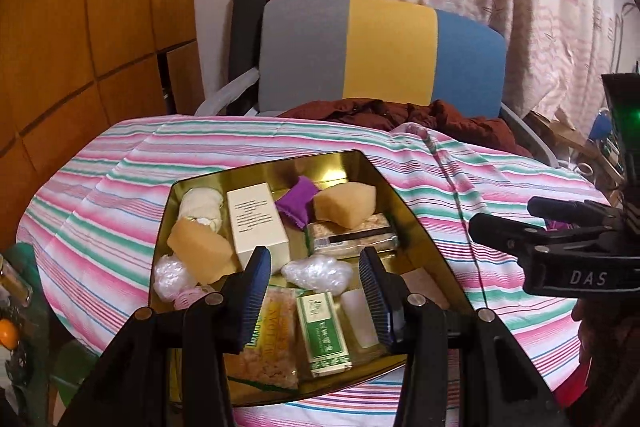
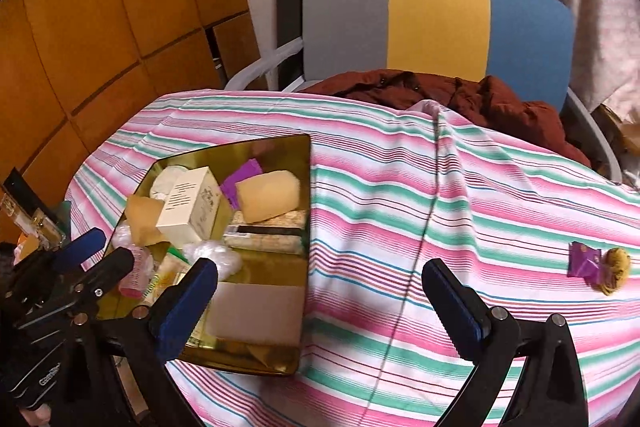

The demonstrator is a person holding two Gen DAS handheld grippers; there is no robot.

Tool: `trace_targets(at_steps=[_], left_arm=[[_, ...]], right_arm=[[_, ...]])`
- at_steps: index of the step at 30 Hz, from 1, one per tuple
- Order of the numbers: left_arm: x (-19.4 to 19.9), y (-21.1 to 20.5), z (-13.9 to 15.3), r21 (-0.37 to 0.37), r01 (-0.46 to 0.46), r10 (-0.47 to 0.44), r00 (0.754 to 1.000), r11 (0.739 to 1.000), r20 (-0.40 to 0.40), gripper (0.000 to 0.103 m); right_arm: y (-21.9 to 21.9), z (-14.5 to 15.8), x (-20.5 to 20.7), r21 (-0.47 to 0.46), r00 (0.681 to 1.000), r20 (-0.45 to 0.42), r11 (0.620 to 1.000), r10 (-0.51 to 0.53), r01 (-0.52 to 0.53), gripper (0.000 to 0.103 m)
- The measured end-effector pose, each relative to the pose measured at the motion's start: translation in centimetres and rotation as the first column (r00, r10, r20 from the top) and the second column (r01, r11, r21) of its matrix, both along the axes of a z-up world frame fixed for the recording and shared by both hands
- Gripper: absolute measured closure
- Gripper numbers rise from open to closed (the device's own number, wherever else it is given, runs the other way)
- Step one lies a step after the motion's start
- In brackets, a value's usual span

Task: Organize objects
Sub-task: 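Move both open tools back to the yellow ball and purple sachet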

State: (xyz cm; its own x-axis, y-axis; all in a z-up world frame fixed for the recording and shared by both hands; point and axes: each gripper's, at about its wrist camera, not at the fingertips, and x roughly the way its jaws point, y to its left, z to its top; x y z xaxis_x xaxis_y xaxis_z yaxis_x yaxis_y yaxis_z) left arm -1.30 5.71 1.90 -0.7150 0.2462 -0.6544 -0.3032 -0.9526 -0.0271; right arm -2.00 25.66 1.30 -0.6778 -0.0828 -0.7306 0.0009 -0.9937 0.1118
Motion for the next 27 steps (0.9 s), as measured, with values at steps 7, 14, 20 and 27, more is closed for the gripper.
trace_targets(at_steps=[7,14,20,27], left_arm=[[0.2,2.3,0.1,-0.021,0.067,-0.067,0.998,0.998,-0.002,0.057],[0.5,5.1,0.1,-0.050,0.142,-0.142,0.990,0.989,0.000,0.057],[0.7,7.7,0.1,-0.060,0.208,-0.208,0.978,0.976,0.004,0.057],[1.4,10.6,-0.2,-0.077,0.282,-0.282,0.959,0.956,0.015,0.057]], right_arm=[[2.8,-0.4,0.7,0.010,0.998,0.011,0.998,-0.060,0.060,0.000],[7.7,-1.0,1.8,0.010,0.985,0.039,0.986,-0.169,0.169,0.000],[13.2,-0.9,3.1,0.012,0.956,0.054,0.957,-0.290,0.290,0.000],[20.1,-0.6,4.9,0.014,0.897,0.066,0.899,-0.437,0.437,0.000]])
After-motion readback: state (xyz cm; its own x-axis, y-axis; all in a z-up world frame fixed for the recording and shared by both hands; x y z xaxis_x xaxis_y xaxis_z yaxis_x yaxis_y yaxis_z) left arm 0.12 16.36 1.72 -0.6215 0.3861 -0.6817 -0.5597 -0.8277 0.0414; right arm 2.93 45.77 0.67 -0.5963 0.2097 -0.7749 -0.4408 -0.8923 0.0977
